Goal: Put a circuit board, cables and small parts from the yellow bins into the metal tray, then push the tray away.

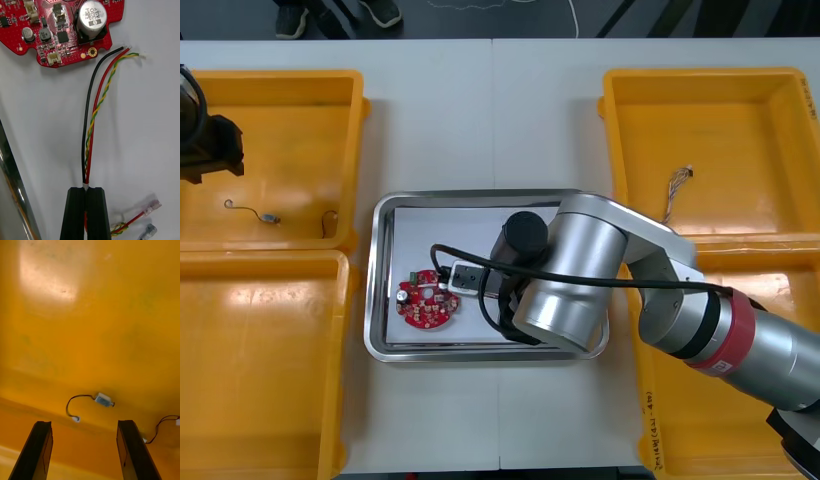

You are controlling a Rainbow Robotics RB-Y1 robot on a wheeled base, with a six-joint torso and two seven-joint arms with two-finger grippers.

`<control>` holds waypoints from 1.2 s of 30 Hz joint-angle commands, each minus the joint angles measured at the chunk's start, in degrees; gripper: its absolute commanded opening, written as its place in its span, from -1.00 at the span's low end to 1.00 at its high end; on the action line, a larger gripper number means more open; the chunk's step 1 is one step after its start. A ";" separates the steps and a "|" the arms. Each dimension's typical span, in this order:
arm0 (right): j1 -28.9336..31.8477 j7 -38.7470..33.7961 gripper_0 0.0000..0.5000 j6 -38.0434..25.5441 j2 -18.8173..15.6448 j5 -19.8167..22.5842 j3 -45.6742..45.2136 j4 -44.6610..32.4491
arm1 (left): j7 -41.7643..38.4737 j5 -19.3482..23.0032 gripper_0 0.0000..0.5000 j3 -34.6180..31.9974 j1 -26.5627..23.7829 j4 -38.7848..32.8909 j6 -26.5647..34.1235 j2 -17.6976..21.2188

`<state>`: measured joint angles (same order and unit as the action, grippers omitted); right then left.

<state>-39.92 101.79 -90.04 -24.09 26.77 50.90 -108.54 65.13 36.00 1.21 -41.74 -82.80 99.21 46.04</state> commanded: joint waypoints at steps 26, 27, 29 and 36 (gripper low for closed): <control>-4.73 0.87 0.53 1.71 -0.35 -0.57 4.12 2.02 | 4.39 -2.34 1.00 -0.25 -3.08 11.60 -6.22 -6.76; -4.82 0.78 0.55 1.71 -0.35 -0.57 4.12 2.02 | 4.31 -2.51 1.00 -0.25 -3.08 11.78 -6.22 -7.02; -4.99 0.69 0.59 1.71 -0.35 -0.57 4.12 2.02 | 4.04 -2.69 1.00 -0.33 -3.08 12.04 -6.31 -7.64; -5.70 0.95 0.60 0.48 -0.43 1.62 1.31 2.02 | 3.34 -3.57 1.00 -0.42 -2.90 13.19 -7.19 -9.48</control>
<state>-43.25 101.79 -88.88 -24.13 26.84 54.12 -105.74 65.13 33.37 1.21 -42.13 -69.49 92.97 37.91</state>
